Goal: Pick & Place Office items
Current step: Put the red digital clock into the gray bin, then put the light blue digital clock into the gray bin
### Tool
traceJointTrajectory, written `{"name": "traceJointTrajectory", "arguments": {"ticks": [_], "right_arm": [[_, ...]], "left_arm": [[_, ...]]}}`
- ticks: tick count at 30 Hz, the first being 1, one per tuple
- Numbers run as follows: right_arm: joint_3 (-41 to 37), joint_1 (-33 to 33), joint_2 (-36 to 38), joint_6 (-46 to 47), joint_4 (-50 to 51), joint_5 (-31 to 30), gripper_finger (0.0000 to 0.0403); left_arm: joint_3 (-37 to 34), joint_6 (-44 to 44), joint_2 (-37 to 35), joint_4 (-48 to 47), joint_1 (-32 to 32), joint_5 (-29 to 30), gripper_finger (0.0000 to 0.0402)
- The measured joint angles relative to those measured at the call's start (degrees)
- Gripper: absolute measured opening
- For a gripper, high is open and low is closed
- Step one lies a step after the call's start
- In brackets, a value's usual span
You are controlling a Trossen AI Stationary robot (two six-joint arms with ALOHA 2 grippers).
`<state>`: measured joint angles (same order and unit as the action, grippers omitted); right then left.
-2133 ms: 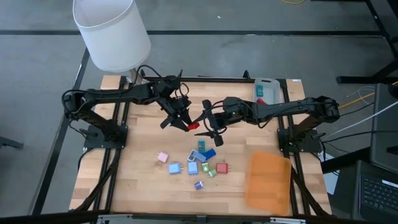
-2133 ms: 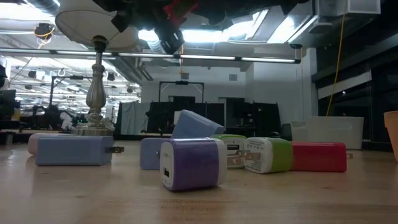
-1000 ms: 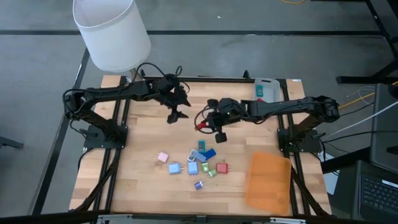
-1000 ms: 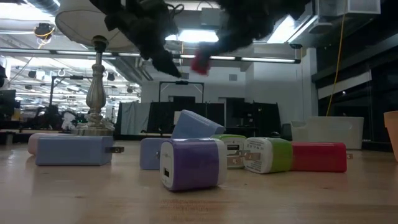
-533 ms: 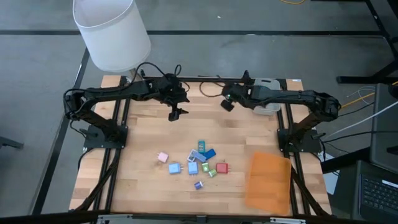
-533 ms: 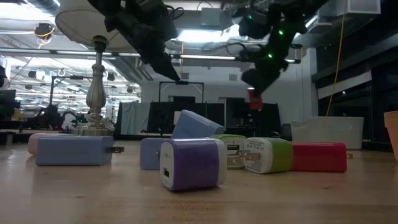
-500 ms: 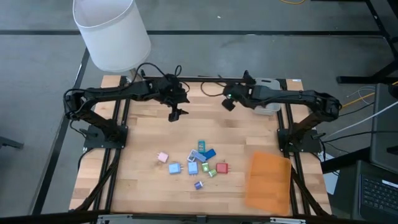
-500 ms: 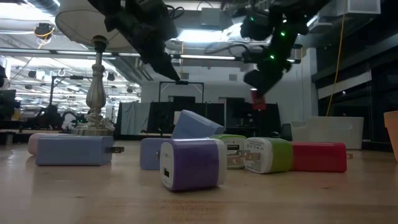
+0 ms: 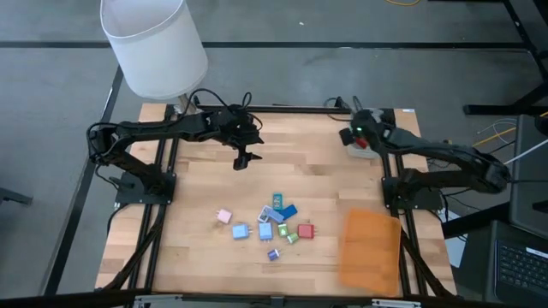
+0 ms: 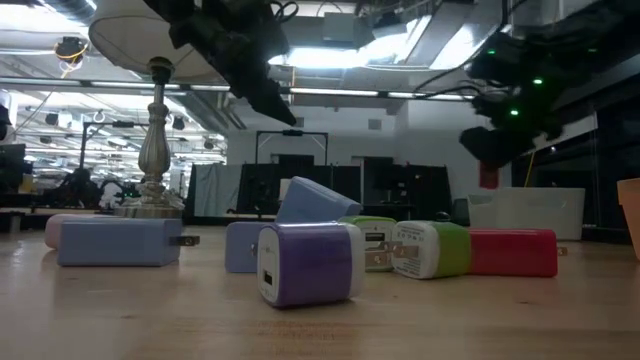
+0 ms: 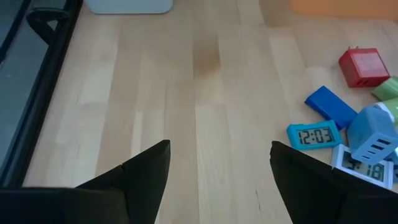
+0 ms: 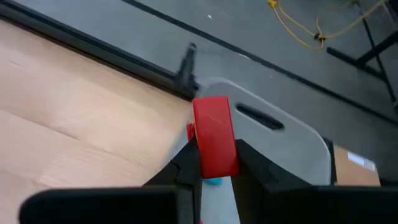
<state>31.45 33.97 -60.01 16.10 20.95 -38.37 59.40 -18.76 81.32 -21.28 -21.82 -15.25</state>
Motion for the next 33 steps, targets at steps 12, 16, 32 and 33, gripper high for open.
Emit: {"name": "traceJointTrajectory", "arguments": {"ticks": [12,16,32,33], "right_arm": [[-4.67,6.68,7.43,1.05,2.86,3.25,0.0058],[-4.67,7.89,7.43,1.32,2.9,3.4,0.0061],[-4.67,8.05,7.44,-0.43,-4.0,13.38,0.0263],[-4.67,7.97,7.46,-1.14,-5.62,15.7,0.0265]], "left_arm": [[0.0,1.78,0.0,0.93,0.04,-0.31,0.0269],[0.0,2.18,0.0,0.96,0.1,-0.39,0.0269],[0.0,2.62,0.65,-1.38,5.46,2.55,0.0268],[0.0,0.95,1.36,-2.71,6.97,4.78,0.0266]]}}
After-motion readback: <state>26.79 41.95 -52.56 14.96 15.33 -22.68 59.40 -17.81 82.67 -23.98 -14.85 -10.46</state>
